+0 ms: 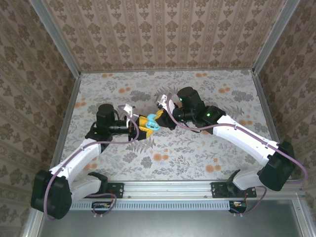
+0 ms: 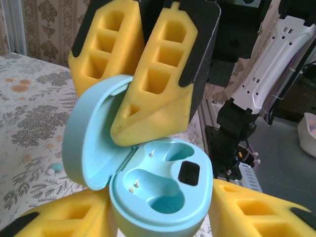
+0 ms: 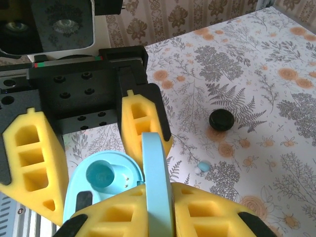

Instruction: Insert wireless bluetooth earbuds into charging case

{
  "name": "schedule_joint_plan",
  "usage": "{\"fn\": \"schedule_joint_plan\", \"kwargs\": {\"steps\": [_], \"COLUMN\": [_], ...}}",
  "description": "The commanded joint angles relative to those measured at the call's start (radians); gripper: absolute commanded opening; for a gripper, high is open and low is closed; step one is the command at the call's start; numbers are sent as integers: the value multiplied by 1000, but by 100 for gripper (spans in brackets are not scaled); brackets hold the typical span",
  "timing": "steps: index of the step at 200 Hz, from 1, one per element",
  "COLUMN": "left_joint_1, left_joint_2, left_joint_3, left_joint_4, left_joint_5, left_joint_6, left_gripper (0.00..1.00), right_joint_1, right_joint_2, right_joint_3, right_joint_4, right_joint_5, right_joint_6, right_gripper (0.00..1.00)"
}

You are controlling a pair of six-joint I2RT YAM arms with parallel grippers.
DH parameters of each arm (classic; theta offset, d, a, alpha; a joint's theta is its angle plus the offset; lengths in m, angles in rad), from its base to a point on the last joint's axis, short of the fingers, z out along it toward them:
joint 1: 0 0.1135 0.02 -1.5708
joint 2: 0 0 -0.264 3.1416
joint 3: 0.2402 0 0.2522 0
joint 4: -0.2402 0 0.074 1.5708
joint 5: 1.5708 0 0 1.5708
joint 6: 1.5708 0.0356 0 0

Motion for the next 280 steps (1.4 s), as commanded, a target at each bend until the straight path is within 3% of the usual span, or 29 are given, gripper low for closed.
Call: {"fn": "schedule_joint_plan", "kwargs": {"steps": [1,16,74,124,192,244,280], "left_joint_1": [-6,-6,-4,-3,7,31,69], "left_joint_2": [4,1,-35,-55,-61,-88,-135], "left_joint_3": [27,25,11,2,-4,-16,-25], "left_joint_4": [8,1,-25,-34,-53,-98,-170], "left_joint_5": [30,29,5,-22,-61,-129,-201], "left_joint_6": [10,16,37,40,31,43,59], "left_gripper": [39,33,26,26,26,26,26], "right_joint_1": [7,7,7,7,3,-53,-133], "right_joint_2": [-25,-23,-19,-23,-57,-86,-102], "right_joint_3": [-7,-5,-3,1,20,23,-16], "right_joint_4": [16,19,24,20,21,66,59], "right_joint_5": [-13,-20,-26,-17,-6,28,189], "right_joint_6": [-21,-18,7,27,91,296,561], "right_gripper": [16,16,20,40,60,67,68]}}
